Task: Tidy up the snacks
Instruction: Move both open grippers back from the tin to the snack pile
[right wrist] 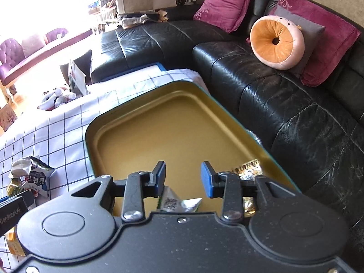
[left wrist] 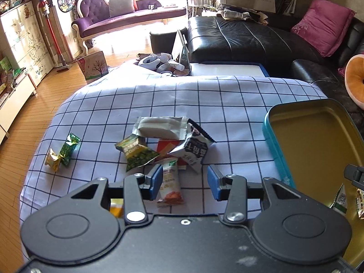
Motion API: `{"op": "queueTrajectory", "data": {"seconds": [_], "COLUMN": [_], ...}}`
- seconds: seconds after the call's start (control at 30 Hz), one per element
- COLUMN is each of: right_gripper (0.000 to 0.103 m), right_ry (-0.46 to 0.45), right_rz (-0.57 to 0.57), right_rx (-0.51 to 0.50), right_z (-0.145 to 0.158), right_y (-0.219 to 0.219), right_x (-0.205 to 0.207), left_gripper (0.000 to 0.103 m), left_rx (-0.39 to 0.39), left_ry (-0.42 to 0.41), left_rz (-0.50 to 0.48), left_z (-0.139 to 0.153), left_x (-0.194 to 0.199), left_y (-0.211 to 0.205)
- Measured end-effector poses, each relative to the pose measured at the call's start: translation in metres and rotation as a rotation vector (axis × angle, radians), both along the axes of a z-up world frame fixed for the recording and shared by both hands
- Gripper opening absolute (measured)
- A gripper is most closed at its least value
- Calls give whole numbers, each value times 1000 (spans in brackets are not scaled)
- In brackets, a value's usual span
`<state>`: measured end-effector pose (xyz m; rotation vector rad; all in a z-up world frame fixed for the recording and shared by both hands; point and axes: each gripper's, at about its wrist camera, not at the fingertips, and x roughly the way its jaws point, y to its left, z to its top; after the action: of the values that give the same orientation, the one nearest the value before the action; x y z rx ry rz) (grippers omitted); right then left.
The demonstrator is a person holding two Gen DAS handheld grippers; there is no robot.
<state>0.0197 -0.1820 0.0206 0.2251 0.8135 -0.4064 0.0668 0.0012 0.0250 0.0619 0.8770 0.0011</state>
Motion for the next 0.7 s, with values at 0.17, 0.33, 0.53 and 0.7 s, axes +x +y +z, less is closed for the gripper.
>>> {"op": "queueTrajectory", "data": {"seconds": [0.17, 0.33, 0.53, 0.7], "right_gripper": [45, 45, 45, 45], "right_ry": [8, 10, 9, 19], "right_rz": [19, 47, 92, 140], "right_rx": [-3, -4, -17, -28], "right_z": [-2, 0, 1, 0], "right_y": [12, 26, 44, 61], "right_x": [3, 8, 13, 18], "left_gripper": [44, 44, 44, 44], "left_rx": [5, 10, 11, 3], "left_ry": [-2, 3, 3, -2], "left_rz": [6, 15, 21, 19], "left_z": [1, 1, 1, 2], "left_x": [-1, 0, 0, -1], "left_y": [13, 29, 46, 57]}}
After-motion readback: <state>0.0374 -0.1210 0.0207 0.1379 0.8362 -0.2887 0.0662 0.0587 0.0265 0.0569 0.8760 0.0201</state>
